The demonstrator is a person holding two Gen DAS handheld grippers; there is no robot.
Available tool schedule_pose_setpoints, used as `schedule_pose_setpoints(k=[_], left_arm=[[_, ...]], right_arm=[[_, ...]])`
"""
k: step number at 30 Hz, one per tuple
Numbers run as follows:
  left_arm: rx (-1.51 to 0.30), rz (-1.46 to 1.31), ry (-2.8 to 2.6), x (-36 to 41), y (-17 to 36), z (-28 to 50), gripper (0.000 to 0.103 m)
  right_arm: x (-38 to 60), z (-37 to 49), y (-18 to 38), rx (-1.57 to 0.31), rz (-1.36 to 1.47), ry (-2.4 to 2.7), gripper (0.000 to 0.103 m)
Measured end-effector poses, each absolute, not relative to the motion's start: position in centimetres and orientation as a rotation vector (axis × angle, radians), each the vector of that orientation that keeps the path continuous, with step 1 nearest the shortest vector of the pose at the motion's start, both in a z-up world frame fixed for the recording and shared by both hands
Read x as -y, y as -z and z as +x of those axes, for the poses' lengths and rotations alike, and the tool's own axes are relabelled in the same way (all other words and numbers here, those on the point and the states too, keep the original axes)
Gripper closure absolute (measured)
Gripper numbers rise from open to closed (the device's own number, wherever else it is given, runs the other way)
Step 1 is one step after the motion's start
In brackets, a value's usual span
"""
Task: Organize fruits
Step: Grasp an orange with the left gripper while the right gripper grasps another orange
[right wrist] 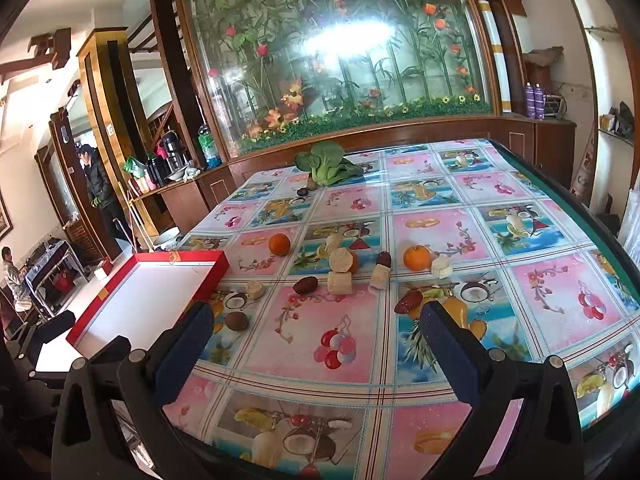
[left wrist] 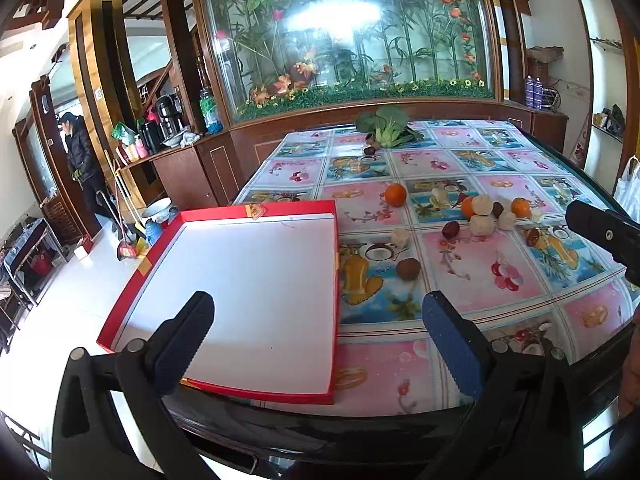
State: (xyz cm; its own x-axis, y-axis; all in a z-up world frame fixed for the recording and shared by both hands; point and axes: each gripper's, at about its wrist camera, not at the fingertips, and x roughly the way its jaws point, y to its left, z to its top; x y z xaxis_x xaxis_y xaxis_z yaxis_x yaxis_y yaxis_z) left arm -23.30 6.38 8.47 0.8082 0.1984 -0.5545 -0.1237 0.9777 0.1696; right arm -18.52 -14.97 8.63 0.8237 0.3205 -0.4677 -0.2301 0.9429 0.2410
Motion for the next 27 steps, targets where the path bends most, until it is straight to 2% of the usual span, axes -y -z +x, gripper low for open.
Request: schedule_pose_setpoints(k=[12, 27], left_arm=[[-0.580, 0.140, -0.181, -4.8, -9.9, -23.9, 0.000], [-0.647, 0.143, -0.173, -5.2, -8.5, -21.0, 0.000]], right_arm=[[15.8, -19.1, -9.3, -0.494, 0.183, -0.252, 0.001], [17.5, -17.2, -7.9, -0.529, 0.187, -0.214, 0.001]])
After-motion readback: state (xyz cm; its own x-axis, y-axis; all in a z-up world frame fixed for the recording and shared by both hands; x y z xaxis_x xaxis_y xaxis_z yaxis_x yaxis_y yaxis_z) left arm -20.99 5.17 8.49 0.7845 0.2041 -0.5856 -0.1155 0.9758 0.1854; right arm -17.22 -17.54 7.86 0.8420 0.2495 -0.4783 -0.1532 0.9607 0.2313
